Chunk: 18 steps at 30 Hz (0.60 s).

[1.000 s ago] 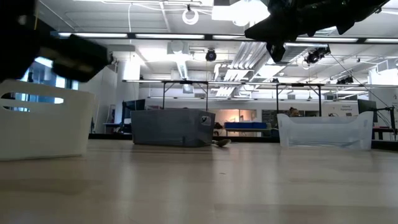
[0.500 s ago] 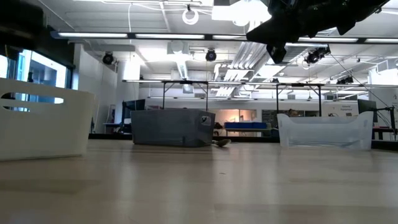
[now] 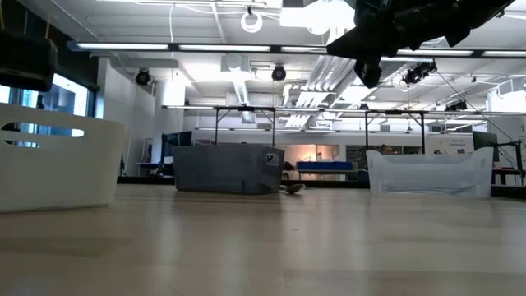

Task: Sort silverware by color (type)
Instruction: Put the bottom purple spoon into the black bin

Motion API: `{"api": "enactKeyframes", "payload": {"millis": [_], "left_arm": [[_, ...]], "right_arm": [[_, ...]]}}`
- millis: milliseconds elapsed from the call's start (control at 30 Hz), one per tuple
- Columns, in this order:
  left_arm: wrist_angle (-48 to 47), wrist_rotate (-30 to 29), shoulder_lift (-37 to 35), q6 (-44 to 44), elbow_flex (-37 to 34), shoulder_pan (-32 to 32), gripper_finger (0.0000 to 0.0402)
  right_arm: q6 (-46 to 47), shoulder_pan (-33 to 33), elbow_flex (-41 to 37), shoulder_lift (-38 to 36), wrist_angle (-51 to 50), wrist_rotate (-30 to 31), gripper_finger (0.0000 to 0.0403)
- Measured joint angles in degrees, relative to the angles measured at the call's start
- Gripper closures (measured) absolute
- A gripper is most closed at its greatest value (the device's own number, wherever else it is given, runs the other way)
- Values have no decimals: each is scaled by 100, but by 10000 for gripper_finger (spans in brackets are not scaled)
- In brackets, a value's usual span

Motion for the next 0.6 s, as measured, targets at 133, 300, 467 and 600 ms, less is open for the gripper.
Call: {"api": "enactKeyframes", "payload": {"millis": [133,300,467,600], "left_arm": [[-3,7,0,-42,0,18,401],[-157,133,0,-50,0,11,401],[-68,197,0,45,0,15,402],[-64,255,0,93,0,68,402]], "right_arm": [[275,0,0,0,0,180,403],[364,0,0,0,-12,237,403],[380,0,0,0,-46,239,403],[459,0,0,0,-49,247,403]]}}
